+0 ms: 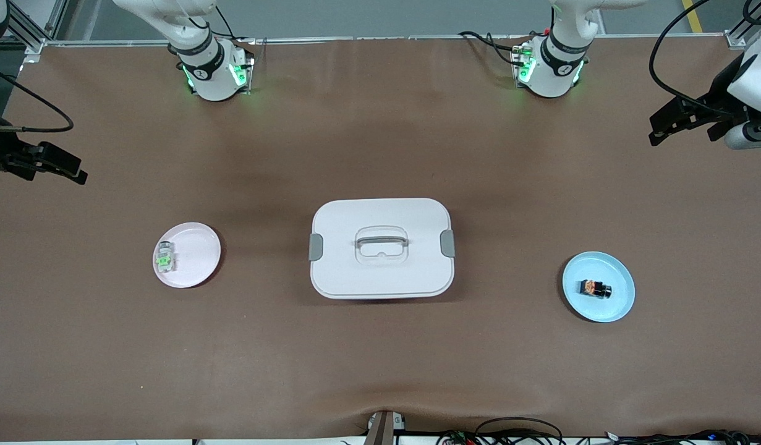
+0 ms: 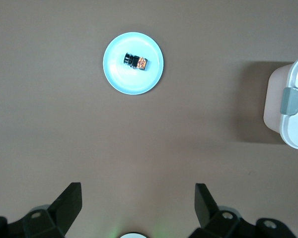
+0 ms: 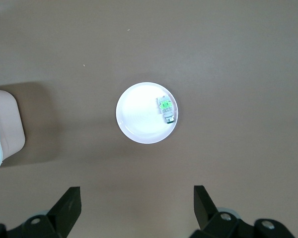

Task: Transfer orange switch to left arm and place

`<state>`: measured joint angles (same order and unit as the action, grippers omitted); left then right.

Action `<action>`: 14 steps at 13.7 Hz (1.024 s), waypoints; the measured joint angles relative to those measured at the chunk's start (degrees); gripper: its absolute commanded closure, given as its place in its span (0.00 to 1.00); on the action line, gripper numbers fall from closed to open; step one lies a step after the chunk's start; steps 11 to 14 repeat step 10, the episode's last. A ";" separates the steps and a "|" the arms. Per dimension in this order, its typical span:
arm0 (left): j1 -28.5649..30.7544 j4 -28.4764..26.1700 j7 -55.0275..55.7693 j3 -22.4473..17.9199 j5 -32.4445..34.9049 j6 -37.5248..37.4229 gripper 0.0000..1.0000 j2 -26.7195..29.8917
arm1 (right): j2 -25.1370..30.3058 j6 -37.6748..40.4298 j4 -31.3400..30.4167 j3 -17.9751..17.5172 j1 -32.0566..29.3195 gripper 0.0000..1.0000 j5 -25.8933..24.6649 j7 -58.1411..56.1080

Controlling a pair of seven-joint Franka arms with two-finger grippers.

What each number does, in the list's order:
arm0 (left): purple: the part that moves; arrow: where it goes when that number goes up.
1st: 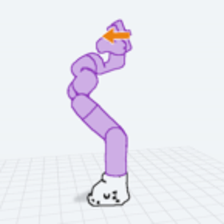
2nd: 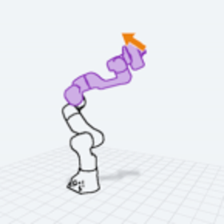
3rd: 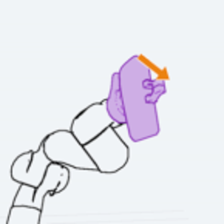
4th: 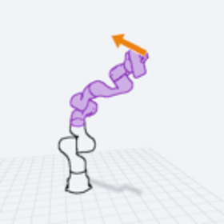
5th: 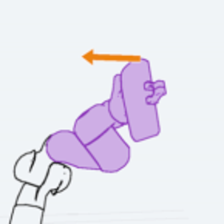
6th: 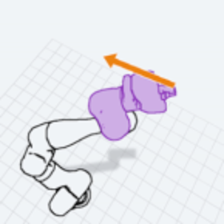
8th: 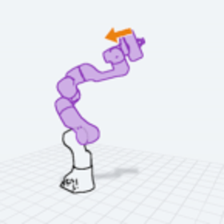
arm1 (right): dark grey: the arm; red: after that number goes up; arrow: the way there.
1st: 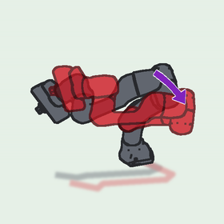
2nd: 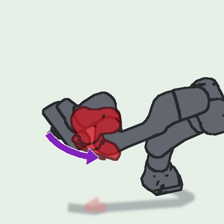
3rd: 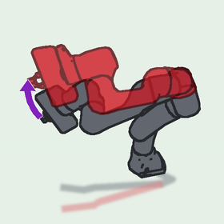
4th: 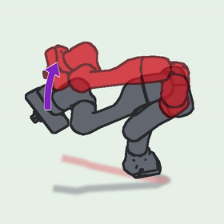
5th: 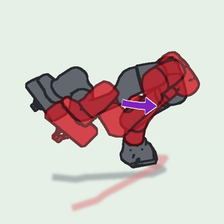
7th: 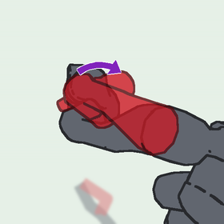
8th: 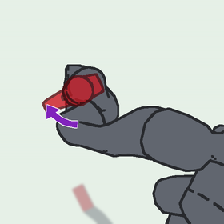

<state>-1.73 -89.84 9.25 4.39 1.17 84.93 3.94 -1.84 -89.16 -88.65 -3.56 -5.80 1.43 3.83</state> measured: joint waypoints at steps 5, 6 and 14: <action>-0.04 0.00 -0.04 0.05 0.00 0.00 0.00 0.00 | 0.05 -0.01 -0.50 0.25 -0.01 0.00 0.00 0.00; -0.04 0.00 -0.05 0.05 0.00 0.00 0.00 0.00 | 0.06 -0.01 -0.65 0.27 -0.01 0.00 0.00 0.00; -0.04 0.01 -0.07 0.05 0.00 0.00 0.00 0.00 | 0.15 -0.05 -0.86 0.27 -0.01 0.00 0.00 0.00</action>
